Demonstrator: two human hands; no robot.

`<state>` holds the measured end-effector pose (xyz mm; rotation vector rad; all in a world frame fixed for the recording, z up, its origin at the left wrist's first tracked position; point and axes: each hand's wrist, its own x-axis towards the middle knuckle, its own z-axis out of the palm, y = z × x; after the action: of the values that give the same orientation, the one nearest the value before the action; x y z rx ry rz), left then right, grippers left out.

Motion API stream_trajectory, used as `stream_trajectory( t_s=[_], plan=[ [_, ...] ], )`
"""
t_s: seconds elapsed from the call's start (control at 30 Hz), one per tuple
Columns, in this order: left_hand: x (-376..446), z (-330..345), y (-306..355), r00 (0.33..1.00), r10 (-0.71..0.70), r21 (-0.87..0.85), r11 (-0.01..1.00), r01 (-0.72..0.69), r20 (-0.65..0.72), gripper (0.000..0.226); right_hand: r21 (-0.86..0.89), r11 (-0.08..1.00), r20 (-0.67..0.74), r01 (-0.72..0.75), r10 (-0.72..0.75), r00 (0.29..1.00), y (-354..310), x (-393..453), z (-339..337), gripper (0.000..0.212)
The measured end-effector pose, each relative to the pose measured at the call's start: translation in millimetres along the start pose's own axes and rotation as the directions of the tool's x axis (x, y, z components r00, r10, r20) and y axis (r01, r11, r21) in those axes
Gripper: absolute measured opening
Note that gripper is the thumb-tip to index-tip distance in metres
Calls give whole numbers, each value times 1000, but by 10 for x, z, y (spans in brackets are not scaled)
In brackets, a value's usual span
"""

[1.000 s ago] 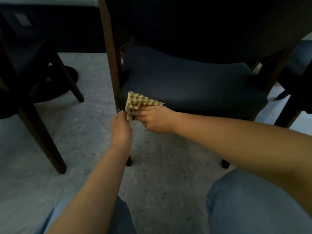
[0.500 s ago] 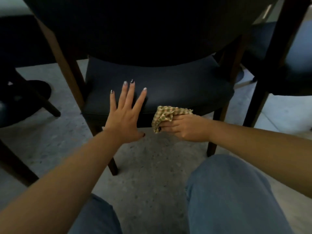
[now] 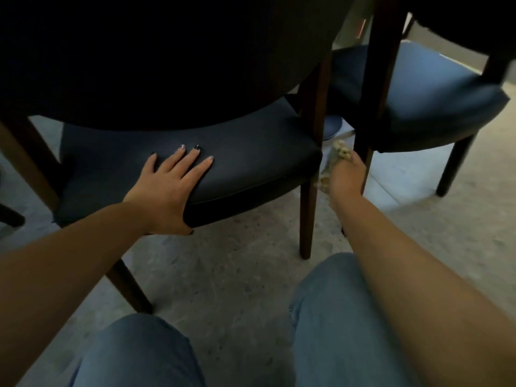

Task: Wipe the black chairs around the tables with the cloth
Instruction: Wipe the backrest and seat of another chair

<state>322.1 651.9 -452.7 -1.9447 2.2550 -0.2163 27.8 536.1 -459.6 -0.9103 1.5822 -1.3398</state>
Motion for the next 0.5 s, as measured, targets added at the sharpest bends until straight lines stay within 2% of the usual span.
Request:
stream_trajectory(
  t_s=[0.07,0.17,0.3,0.33,0.4,0.5],
  plan=[
    [0,-5,-9,1000,-2,0,1000,2,13,149,28,998,24,-58,58,998,47,-66,284,25],
    [-8,13,7,1000,-13,-8,1000,13,3,150,-221,972,-53,85,-99,994,141,-151,528,40],
    [-19,36,26,1000,-17,-15,1000,17,-23,148,-237,971,-136,-5,-28,990,212,-265,599,52],
    [-25,30,28,1000,-16,-10,1000,15,-23,147,-232,973,-113,-15,-12,994,233,-431,641,55],
    [-33,8,43,1000,-13,9,1000,13,-12,148,-106,994,15,-12,14,1000,345,-845,729,64],
    [-20,-77,-5,998,23,-1,1000,-23,61,148,51,990,119,-128,121,985,444,-1175,612,62]
  ],
)
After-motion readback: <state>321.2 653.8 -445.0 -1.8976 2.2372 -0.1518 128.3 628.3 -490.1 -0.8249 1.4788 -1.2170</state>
